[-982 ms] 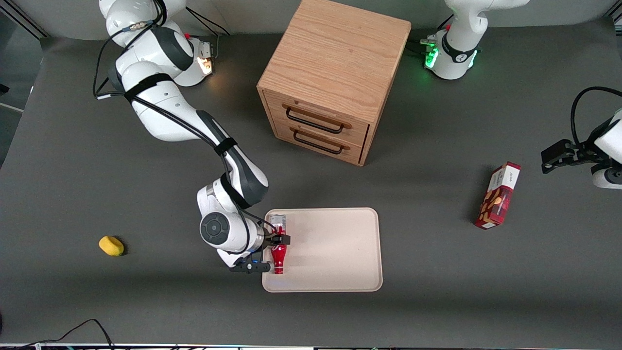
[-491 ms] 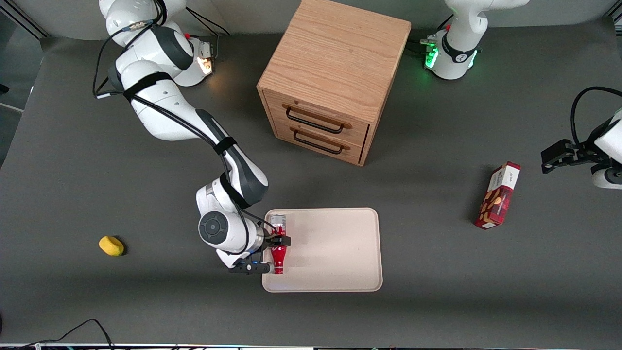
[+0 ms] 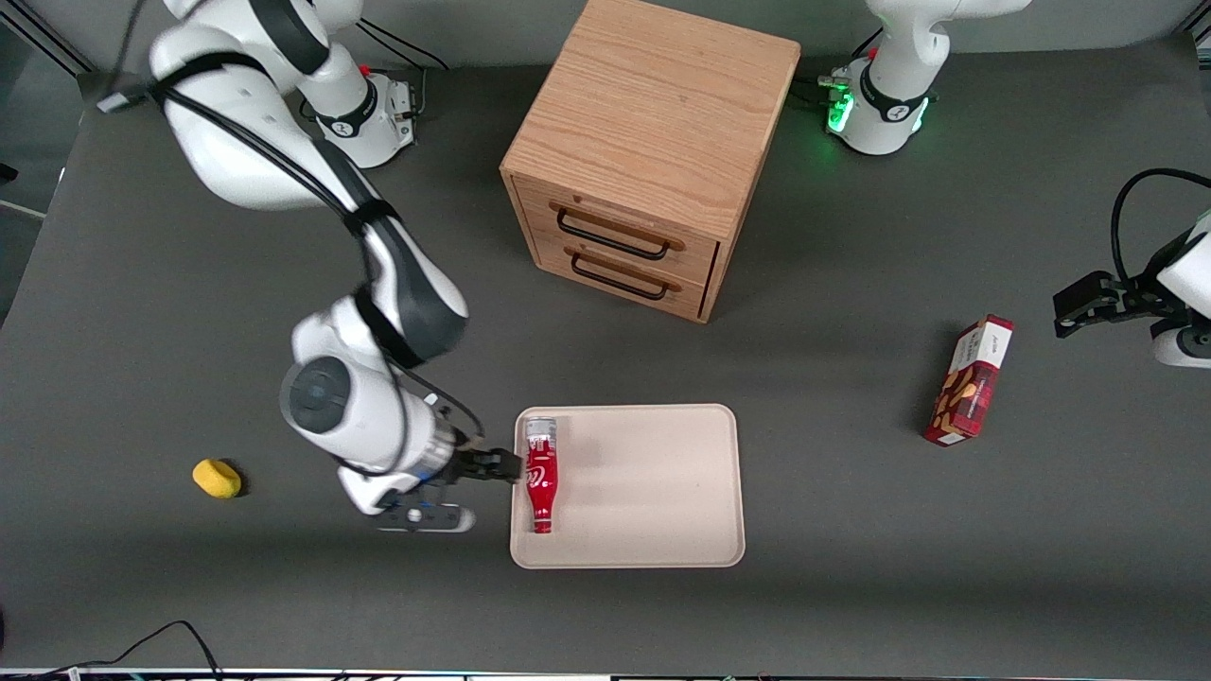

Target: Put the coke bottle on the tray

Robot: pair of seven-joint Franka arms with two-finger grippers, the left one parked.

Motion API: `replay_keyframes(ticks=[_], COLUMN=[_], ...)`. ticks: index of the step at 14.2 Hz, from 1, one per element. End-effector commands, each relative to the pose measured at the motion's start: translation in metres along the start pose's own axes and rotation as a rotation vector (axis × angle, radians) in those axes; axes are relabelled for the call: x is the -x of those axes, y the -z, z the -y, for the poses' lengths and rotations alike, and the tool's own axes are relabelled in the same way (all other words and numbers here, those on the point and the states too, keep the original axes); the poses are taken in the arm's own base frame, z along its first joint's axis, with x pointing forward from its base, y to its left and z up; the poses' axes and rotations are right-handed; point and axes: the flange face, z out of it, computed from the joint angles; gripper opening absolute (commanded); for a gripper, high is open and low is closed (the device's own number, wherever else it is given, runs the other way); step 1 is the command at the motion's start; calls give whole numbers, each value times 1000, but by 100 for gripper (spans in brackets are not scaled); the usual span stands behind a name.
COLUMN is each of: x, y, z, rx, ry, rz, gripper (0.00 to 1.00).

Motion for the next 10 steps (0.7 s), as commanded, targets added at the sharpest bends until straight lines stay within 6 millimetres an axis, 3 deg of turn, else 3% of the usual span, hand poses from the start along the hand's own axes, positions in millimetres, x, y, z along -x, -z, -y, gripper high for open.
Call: replay_keyframes(ticks=[1, 6, 10], x=[36, 72, 91], y=[65, 165, 231], z=[-52, -120, -153], rx=[56, 132, 162], ry=[54, -27, -37], rz=[-13, -2, -10], gripper=[100, 100, 100])
